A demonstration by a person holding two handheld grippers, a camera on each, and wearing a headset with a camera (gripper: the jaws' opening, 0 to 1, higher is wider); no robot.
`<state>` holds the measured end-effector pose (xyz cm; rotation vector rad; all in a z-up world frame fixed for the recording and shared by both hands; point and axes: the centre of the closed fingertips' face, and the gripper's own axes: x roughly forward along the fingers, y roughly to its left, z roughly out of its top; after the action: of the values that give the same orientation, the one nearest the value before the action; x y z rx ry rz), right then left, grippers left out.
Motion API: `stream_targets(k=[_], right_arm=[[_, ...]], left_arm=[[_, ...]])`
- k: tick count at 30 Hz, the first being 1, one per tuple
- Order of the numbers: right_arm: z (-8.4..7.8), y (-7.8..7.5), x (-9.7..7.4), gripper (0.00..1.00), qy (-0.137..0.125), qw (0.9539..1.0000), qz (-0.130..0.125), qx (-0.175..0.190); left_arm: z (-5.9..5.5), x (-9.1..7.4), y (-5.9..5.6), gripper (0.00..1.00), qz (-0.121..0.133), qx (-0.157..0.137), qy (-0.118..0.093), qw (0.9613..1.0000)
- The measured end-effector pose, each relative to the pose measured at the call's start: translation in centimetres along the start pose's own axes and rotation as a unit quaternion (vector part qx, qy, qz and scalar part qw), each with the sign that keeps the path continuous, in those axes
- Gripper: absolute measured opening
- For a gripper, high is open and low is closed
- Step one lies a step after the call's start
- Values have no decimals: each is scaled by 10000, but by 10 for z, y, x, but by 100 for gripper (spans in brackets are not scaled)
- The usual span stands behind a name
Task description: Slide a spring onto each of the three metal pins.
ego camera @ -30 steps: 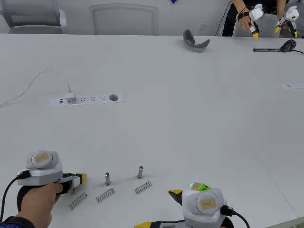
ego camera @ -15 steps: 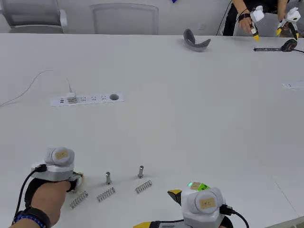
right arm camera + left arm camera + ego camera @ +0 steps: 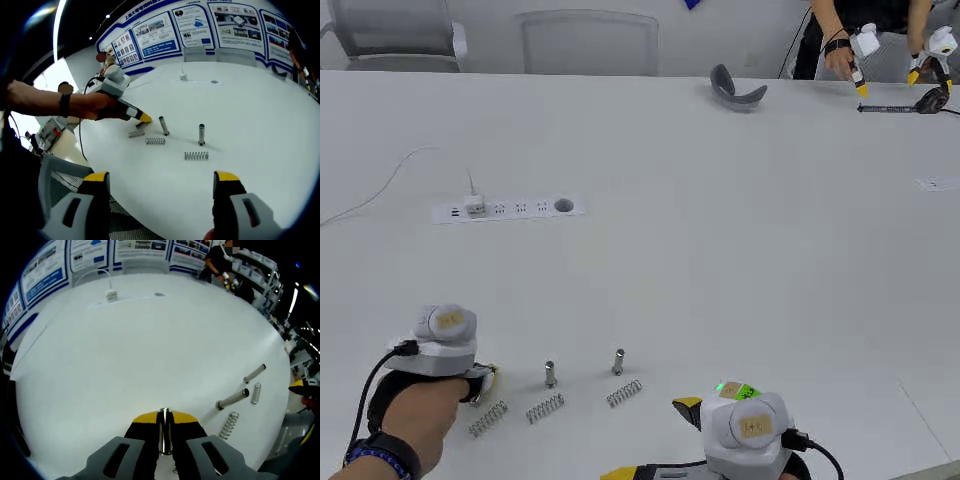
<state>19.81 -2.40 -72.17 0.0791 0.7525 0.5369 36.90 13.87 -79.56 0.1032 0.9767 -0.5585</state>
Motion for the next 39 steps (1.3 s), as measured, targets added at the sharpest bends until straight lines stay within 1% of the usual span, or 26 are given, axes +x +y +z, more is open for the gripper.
stream_targets(k=[2, 5, 7, 9, 11, 14, 20, 22, 24, 28, 33, 39], right_arm=[[0, -1, 0, 86, 0, 10000, -14, 6], [0, -1, 0, 86, -17, 10000, -28, 32], [0, -1, 0, 86, -16, 10000, -21, 30], [1, 0, 0, 86, -22, 10000, -7, 55], [1, 0, 0, 86, -37, 10000, -2, 66], [1, 1, 0, 86, -24, 10000, 1, 57], [1, 1, 0, 86, -20, 10000, 9, 40], [2, 2, 0, 86, -29, 10000, 13, 20], [2, 2, 1, 87, -26, 10000, 20, 2], [1, 4, 1, 87, 11, 9999, 34, -113], [0, 4, 1, 87, 16, 10000, 37, -86], [0, 3, -1, 87, 4, 10000, 4, -46]], left_arm=[[2, -5, -1, 7, -13, -68, -79, 9999], [2, -13, -2, 7, -11, -99, -134, 9999], [1, -15, 0, 7, 5, -126, -131, 9998], [1, -20, 1, 7, 8, -162, -173, 9997], [1, -23, 2, 7, 13, -150, -183, 9997], [1, -31, 1, 7, 9, -144, -257, 9996], [1, -40, 1, 7, -10, -137, -318, 9994], [0, -43, 1, 7, -14, -79, -328, 9994], [0, -43, 4, 7, -8, -61, -347, 9994], [3, -47, 4, 7, -5, -88, -389, 9992], [1, -49, 4, 7, 4, -69, -398, 9992], [0, -53, 0, 7, -1, 60, -412, 9991]])
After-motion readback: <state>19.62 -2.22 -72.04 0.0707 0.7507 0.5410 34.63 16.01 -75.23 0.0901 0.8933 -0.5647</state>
